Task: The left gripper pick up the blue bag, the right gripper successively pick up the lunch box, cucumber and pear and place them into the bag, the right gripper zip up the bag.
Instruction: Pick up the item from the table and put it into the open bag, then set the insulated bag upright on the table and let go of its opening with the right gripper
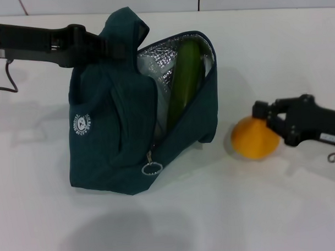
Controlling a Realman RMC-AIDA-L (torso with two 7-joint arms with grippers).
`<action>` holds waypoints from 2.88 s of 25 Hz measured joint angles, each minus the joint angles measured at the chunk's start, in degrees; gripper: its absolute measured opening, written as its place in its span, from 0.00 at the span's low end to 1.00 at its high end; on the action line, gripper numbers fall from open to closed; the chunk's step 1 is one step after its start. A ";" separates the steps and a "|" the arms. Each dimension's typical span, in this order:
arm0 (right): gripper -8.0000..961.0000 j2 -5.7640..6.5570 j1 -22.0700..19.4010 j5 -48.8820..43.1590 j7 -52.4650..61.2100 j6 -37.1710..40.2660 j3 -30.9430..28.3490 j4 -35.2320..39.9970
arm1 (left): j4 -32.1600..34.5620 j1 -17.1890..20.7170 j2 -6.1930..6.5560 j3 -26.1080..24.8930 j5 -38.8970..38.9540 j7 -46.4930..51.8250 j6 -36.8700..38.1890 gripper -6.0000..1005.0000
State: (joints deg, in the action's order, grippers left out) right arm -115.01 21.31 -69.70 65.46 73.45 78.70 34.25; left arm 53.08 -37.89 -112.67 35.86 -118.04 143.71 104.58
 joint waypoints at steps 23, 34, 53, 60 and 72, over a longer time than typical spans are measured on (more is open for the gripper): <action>0.05 -0.97 19.02 2.28 19.40 16.34 -13.34 -3.55 | -0.07 -0.32 -0.24 0.18 0.00 -0.16 0.00 0.05; 0.05 -1.18 24.91 9.67 19.11 7.82 6.31 -6.26 | -0.09 -0.45 -0.81 0.17 0.00 -0.41 -0.08 0.05; 0.06 -1.18 22.81 15.50 19.52 4.73 13.22 -6.27 | -0.80 0.27 -0.43 -0.18 -0.46 -0.71 -0.26 0.05; 0.26 -0.63 18.04 18.70 20.31 5.74 11.31 -3.89 | -0.79 0.40 -0.26 -0.20 -0.49 -0.71 -0.26 0.05; 0.76 2.07 4.19 18.57 46.57 9.54 -0.25 -9.27 | -0.79 0.79 0.09 -0.27 -0.16 -0.70 -0.26 0.05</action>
State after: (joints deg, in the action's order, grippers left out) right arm -112.94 25.50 -51.14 112.03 82.99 78.45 24.99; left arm 52.30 -37.10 -112.58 35.60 -118.20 143.00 104.33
